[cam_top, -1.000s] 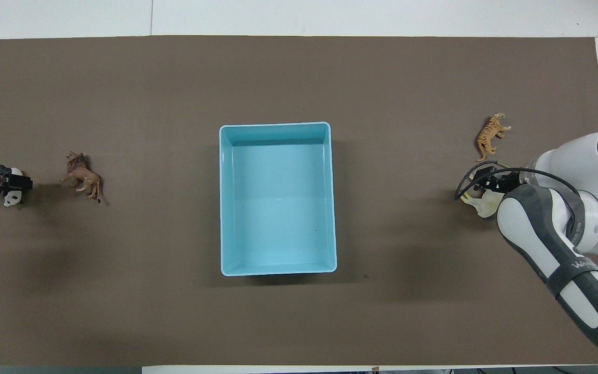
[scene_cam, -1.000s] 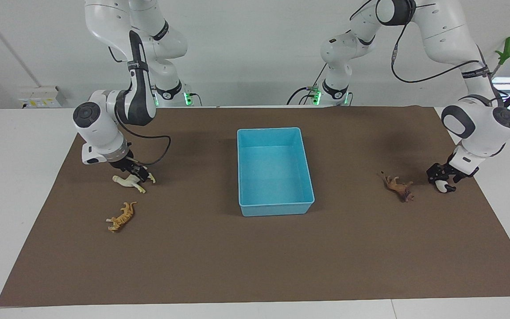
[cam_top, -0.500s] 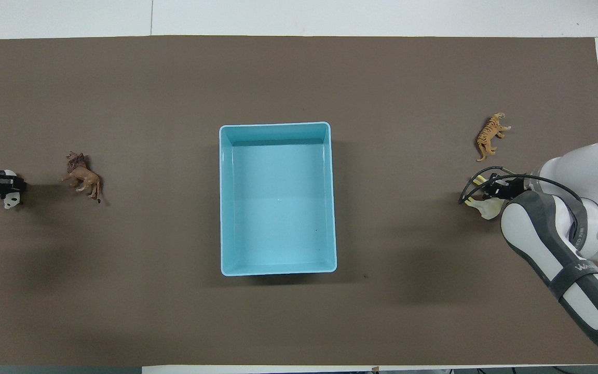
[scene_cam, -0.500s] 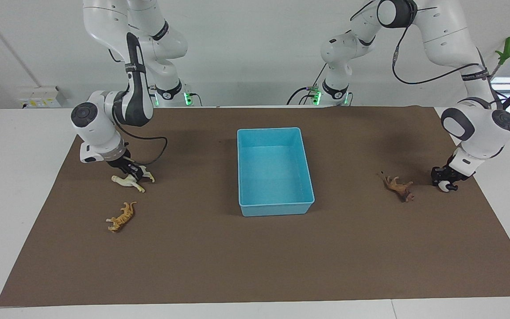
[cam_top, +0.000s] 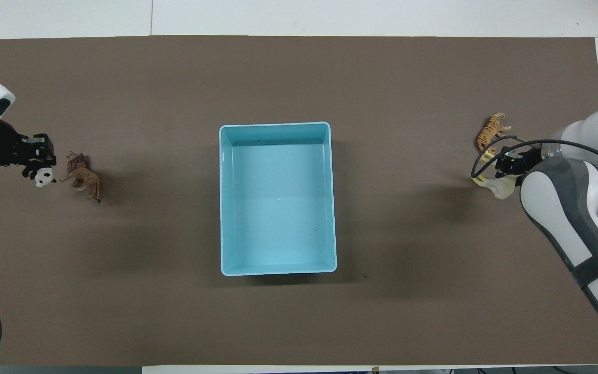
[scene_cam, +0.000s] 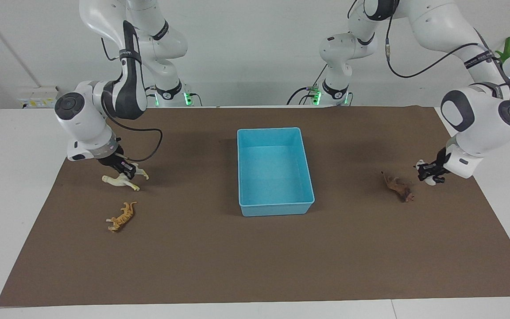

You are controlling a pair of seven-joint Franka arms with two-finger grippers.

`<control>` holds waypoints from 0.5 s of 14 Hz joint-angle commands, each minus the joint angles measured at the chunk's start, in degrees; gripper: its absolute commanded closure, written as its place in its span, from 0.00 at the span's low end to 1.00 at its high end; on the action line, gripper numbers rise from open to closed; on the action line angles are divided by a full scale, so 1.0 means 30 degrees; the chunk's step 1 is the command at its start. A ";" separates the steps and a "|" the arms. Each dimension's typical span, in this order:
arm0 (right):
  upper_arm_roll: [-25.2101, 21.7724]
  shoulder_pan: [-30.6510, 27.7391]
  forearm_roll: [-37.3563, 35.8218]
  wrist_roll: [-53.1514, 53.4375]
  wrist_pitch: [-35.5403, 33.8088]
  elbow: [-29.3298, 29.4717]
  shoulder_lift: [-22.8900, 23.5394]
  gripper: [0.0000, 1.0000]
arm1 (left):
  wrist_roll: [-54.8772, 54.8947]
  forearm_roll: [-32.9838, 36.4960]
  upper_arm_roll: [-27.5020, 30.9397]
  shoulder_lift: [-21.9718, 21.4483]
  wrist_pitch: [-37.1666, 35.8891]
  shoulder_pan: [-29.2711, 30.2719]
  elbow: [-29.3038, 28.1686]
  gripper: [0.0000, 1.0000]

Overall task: Put all toys into storage box
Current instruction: 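Carry the panda into the blue box with the left gripper and release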

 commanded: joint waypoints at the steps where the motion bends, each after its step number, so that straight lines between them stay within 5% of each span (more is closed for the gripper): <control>1: 0.0074 0.0828 0.0141 0.0123 -0.1748 0.2667 0.0629 1.00 | -0.6576 -0.0942 0.0353 -0.1427 -0.1495 -0.4267 -0.0376 1.00; 4: 0.0074 0.0860 0.0112 0.0067 -0.1577 0.2763 0.0836 1.00 | -1.3055 -0.1969 0.0353 -0.1635 -0.0565 -0.8517 -0.0581 1.00; 7: 0.0074 0.0860 0.0112 0.0066 -0.1577 0.2733 0.0836 1.00 | -1.5880 -0.2964 0.0324 -0.2072 0.1773 -1.0778 -0.2010 1.00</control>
